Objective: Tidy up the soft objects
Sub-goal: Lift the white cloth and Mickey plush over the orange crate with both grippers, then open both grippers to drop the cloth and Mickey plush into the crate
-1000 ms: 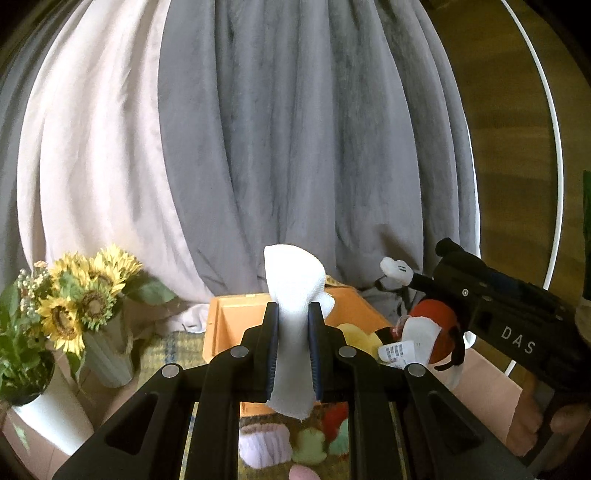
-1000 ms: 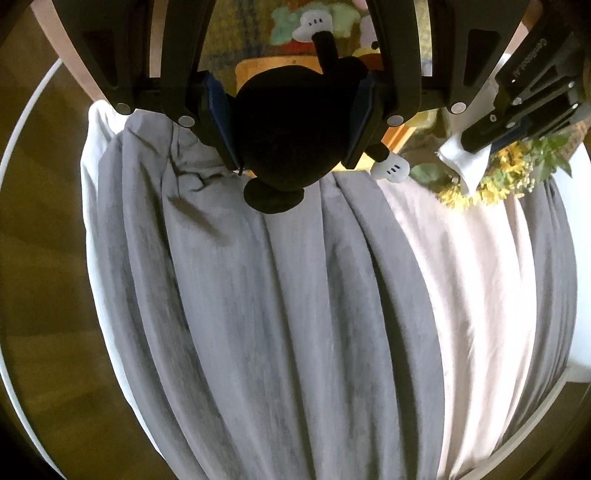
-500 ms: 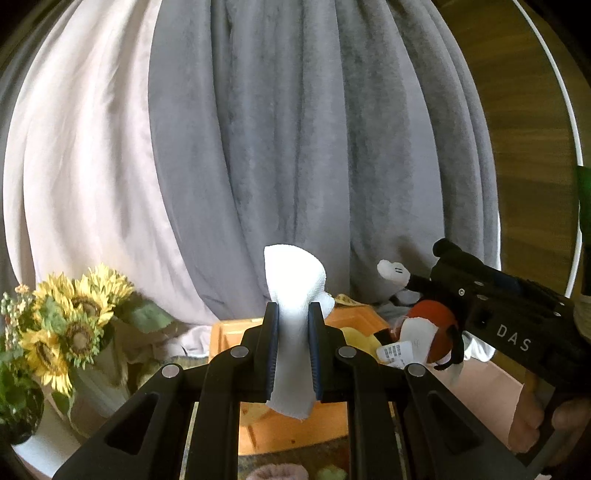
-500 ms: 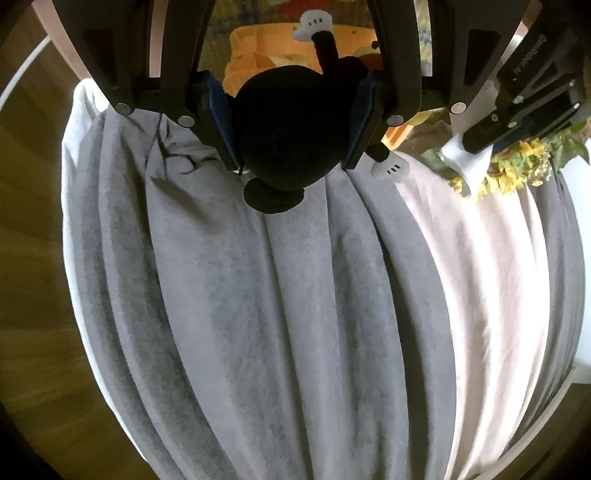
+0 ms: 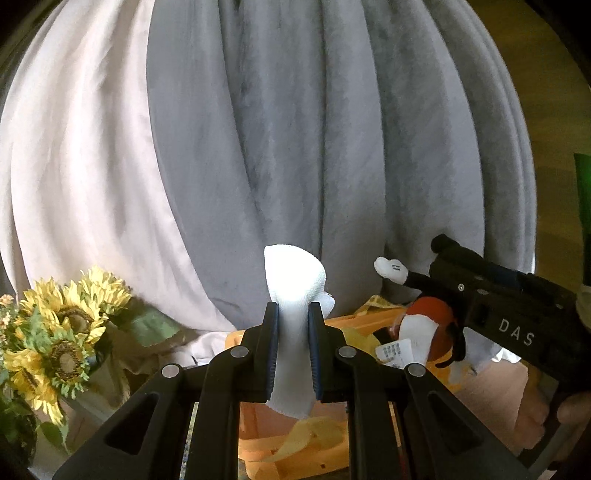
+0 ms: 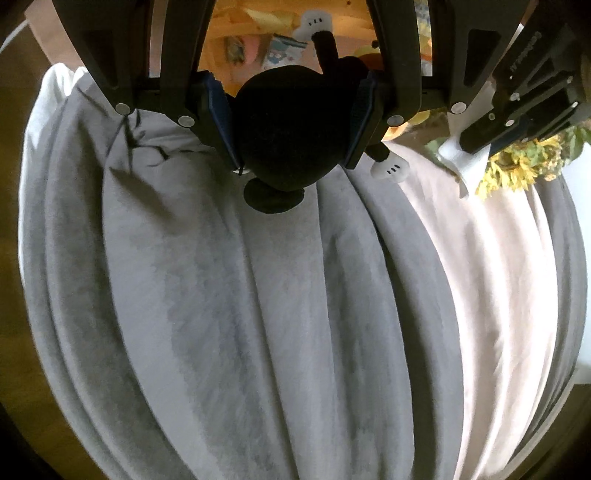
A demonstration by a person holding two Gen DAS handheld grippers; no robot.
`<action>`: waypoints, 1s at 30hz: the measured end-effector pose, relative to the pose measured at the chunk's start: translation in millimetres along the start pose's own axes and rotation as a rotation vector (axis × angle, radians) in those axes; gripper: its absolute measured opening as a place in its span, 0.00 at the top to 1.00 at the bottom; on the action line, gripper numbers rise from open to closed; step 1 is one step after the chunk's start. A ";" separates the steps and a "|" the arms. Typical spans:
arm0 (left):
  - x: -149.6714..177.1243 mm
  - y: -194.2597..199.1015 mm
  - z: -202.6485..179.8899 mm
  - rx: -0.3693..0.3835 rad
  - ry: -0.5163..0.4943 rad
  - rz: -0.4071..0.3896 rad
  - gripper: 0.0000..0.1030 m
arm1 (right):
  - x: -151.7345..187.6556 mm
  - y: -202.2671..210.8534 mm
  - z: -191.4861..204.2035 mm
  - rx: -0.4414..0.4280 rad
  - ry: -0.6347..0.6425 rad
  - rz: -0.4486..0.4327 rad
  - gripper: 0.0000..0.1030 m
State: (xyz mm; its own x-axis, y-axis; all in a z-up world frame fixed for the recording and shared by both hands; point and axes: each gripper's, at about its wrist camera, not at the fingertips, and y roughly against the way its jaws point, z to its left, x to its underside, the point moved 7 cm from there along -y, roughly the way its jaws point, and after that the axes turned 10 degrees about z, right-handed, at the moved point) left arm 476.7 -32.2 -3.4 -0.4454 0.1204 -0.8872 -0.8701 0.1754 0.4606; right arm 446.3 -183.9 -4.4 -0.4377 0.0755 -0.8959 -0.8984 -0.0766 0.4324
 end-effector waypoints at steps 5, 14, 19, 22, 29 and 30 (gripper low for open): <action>6.9 -35.0 5.7 0.002 -0.010 0.056 0.84 | -0.7 -32.7 -1.2 0.000 -0.004 0.035 0.45; 28.2 -87.5 11.3 0.014 -0.010 0.173 0.84 | 18.4 -93.0 -4.9 0.001 -0.006 0.169 0.45; 42.9 -111.9 14.1 0.043 0.002 0.263 0.84 | 33.8 -115.6 -3.4 0.002 -0.014 0.252 0.45; 51.7 -124.5 13.9 0.060 0.005 0.316 0.84 | 42.6 -126.7 -2.6 -0.006 -0.017 0.306 0.45; 61.9 -127.1 12.7 0.062 0.000 0.339 0.48 | 58.8 -144.9 -4.2 -0.028 -0.045 0.399 0.41; 61.5 -126.8 11.6 0.063 -0.002 0.337 0.42 | 58.8 -144.7 -4.1 -0.029 -0.046 0.398 0.36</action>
State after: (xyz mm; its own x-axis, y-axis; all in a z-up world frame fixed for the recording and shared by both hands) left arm 562.1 -35.7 -116.1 -0.7049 0.1837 -0.6852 -0.6596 0.1856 0.7283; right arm 550.7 -172.4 -120.1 -0.7533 0.0788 -0.6529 -0.6569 -0.1369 0.7414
